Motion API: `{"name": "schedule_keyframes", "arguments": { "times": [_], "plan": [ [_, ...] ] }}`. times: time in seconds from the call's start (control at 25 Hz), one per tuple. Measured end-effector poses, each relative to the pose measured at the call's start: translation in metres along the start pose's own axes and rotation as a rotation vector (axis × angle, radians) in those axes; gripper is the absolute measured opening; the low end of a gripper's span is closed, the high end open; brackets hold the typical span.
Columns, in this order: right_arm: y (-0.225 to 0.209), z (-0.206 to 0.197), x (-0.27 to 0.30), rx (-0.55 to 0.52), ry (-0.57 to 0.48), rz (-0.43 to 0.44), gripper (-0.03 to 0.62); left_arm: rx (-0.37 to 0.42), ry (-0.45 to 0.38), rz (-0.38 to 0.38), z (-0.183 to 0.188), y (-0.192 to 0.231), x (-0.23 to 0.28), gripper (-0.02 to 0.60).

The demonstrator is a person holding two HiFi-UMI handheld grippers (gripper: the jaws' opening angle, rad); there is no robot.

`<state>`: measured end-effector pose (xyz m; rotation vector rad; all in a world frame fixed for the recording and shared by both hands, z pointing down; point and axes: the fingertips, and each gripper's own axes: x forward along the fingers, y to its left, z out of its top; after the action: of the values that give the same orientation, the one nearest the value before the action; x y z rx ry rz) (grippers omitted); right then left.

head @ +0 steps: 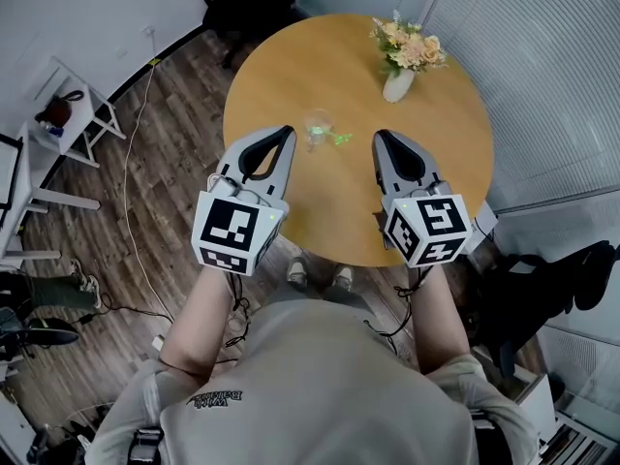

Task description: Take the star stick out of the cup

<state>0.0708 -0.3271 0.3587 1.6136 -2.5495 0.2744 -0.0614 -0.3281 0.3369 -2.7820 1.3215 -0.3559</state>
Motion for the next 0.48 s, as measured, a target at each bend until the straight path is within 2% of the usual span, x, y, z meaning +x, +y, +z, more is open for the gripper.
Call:
{"name": "schedule_keyframes", "arguments": {
  "times": [0.2,0.24,0.32,0.48],
  "plan": [
    [-0.006,-0.012,0.02,0.053,0.027,-0.006,0.04,0.018,0.014,-0.007,-0.007,0.003,0.01,0.02],
    [-0.007,-0.015,0.025,0.062,0.036,-0.006,0.057,0.022,0.018,-0.01,-0.009,0.004,0.013,0.02],
    [-0.01,-0.023,0.034,0.085,0.056,-0.006,0.134,0.024,0.025,-0.012,-0.013,0.007,0.018,0.02],
    [-0.018,-0.04,0.053,0.142,0.084,-0.023,0.155,0.023,0.042,-0.015,-0.023,0.012,0.029,0.02]
  ]
}}
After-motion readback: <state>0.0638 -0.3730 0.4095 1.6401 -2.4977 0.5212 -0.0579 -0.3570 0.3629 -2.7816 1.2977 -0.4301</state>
